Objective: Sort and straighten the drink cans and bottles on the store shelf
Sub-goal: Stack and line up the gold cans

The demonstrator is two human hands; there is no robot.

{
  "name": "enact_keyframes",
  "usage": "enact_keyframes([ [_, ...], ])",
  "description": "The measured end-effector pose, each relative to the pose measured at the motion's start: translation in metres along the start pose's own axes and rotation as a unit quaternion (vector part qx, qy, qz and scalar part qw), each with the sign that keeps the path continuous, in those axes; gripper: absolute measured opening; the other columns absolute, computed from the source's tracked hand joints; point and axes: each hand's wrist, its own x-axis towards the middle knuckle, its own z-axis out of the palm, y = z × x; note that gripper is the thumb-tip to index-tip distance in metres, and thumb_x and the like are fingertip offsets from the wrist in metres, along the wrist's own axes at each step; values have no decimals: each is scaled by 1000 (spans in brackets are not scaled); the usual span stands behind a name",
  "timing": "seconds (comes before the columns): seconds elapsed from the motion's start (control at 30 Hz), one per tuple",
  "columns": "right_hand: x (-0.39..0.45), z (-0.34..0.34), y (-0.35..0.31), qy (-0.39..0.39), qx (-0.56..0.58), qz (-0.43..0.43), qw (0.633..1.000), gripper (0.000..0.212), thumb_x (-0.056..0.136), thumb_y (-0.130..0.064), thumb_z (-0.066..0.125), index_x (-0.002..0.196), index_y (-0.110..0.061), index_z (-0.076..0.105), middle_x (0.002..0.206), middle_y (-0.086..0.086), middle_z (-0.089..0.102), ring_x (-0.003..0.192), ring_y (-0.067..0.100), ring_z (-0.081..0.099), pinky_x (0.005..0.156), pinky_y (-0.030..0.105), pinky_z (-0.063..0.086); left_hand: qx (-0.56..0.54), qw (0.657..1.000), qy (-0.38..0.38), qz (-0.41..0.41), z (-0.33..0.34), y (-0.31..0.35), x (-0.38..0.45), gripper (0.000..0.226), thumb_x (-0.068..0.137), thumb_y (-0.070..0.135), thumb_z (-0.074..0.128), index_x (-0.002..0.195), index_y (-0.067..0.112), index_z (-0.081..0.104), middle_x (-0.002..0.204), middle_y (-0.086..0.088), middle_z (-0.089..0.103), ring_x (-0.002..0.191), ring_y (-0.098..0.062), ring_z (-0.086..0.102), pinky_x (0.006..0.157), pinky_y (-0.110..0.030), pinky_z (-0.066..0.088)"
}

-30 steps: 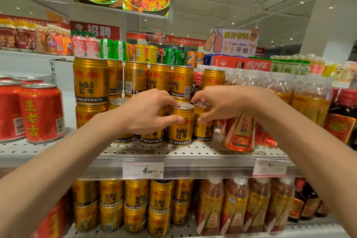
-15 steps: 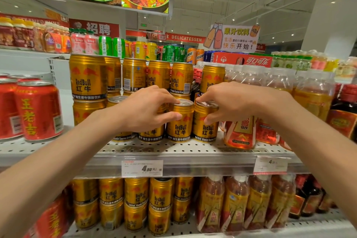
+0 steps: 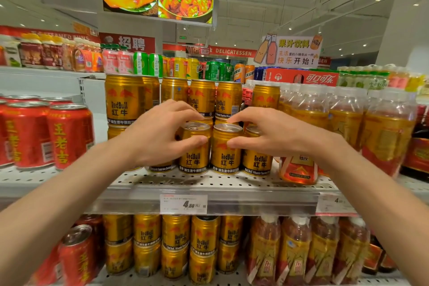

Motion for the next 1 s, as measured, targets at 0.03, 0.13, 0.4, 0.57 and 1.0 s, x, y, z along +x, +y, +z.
enact_keyframes([
  [0.03,2,7,-2,4,14,-2,1000,63,88,-64,59,143,-34,50,146,-11,52,130,9,49,107,34,45,23,1000,-17,-12,-1,-6,-5,81,82,82,32,141,32,54,141,11,55,129,-8,47,108,-39,44],
  [0.13,5,20,-3,26,39,1,999,59,88,-64,60,139,-36,52,140,-11,56,125,9,52,104,40,48,70,996,-53,-29,5,-13,-11,87,82,85,21,148,34,44,148,10,51,134,-11,45,112,-39,39],
  [0.4,3,30,-1,56,21,15,998,63,86,-70,53,140,-39,51,138,-14,54,125,9,53,100,42,50,71,996,-48,-29,16,-12,-12,84,84,81,14,150,35,38,148,10,50,135,-14,41,112,-39,33],
  [0.57,0,29,-1,62,12,12,998,68,82,-76,50,140,-40,52,137,-13,58,125,10,52,102,43,48,70,996,-41,-31,16,-10,-12,83,86,79,17,150,33,39,148,9,51,136,-14,42,113,-40,34],
  [1.0,-9,49,-2,144,8,33,989,61,89,-66,53,137,-29,56,139,-9,58,132,12,47,112,46,38,29,999,44,-12,26,-14,-21,68,94,69,34,145,27,48,144,7,53,135,-14,40,114,-41,36],
])
